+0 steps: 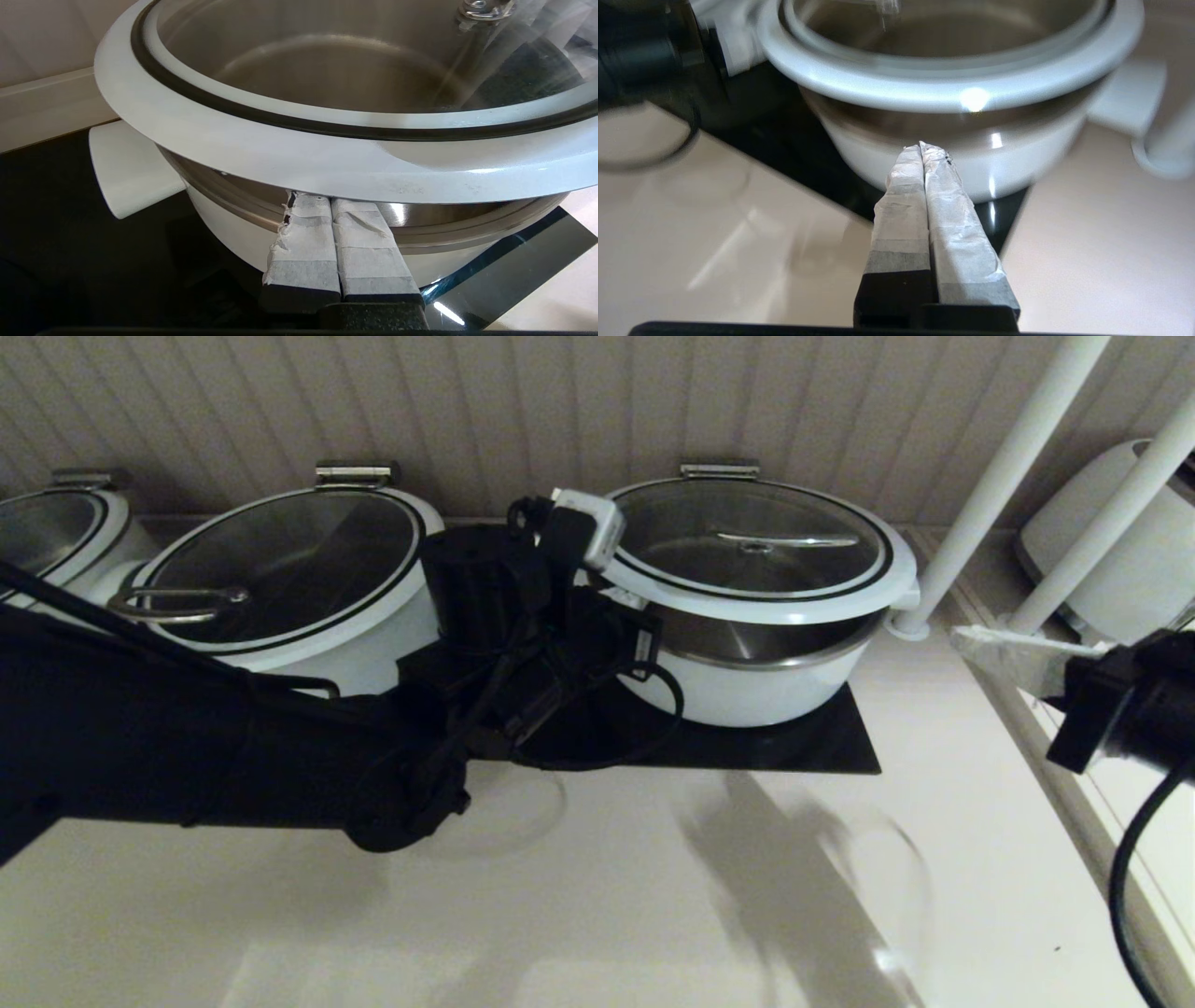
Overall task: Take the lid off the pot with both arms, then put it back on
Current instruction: Hold the pot lid with the left arm
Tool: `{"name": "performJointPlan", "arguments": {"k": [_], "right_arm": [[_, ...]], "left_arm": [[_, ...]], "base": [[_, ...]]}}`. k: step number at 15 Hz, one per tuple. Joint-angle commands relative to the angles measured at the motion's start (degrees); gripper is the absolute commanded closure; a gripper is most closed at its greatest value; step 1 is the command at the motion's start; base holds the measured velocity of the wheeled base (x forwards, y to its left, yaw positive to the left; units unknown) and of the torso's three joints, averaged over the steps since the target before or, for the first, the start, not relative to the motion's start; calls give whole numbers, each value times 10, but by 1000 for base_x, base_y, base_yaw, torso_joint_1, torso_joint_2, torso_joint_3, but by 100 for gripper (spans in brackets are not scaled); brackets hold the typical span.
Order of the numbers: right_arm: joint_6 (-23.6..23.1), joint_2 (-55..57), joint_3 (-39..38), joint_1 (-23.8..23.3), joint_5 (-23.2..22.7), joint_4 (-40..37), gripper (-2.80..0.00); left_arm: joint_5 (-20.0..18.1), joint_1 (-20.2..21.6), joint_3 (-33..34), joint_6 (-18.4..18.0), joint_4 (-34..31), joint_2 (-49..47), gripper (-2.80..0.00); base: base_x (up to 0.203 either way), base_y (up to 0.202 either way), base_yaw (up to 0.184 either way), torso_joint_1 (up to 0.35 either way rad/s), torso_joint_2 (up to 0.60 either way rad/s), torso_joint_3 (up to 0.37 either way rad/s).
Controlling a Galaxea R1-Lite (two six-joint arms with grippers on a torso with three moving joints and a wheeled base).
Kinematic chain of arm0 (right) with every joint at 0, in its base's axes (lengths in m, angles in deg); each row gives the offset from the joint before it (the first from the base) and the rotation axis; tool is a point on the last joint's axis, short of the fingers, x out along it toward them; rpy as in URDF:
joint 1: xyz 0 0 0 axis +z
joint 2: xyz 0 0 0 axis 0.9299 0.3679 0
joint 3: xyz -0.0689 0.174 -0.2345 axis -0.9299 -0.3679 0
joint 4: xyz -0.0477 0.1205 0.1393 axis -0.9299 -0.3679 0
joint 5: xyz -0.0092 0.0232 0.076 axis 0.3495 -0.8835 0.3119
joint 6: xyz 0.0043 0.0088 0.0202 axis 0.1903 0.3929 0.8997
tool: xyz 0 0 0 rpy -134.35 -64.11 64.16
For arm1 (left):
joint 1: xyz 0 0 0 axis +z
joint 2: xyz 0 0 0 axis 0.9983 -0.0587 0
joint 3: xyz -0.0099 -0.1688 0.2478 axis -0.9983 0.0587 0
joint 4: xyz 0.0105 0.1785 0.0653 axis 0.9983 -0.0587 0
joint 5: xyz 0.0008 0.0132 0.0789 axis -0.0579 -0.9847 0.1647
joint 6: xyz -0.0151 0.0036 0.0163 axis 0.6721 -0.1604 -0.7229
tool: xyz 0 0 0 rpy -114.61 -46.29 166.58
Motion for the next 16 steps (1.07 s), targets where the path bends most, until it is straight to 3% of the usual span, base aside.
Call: {"name": "performJointPlan", "arguments": {"k": [1,11,16], "right_arm": [[-1,-43,-14,0,7,-23,0],[-19,-172,-146,-6,128,-51,0],[-19,-209,-211,-19,143,-52,0]], "left_arm": [[3,0,1,-1,3,2,0],[4,0,13,0,3,6,0],[4,0,13,-1,3,5,0]], "base": [[0,0,0,0,0,0],[0,0,0,0,0,0],[0,0,0,0,0,0]]}}
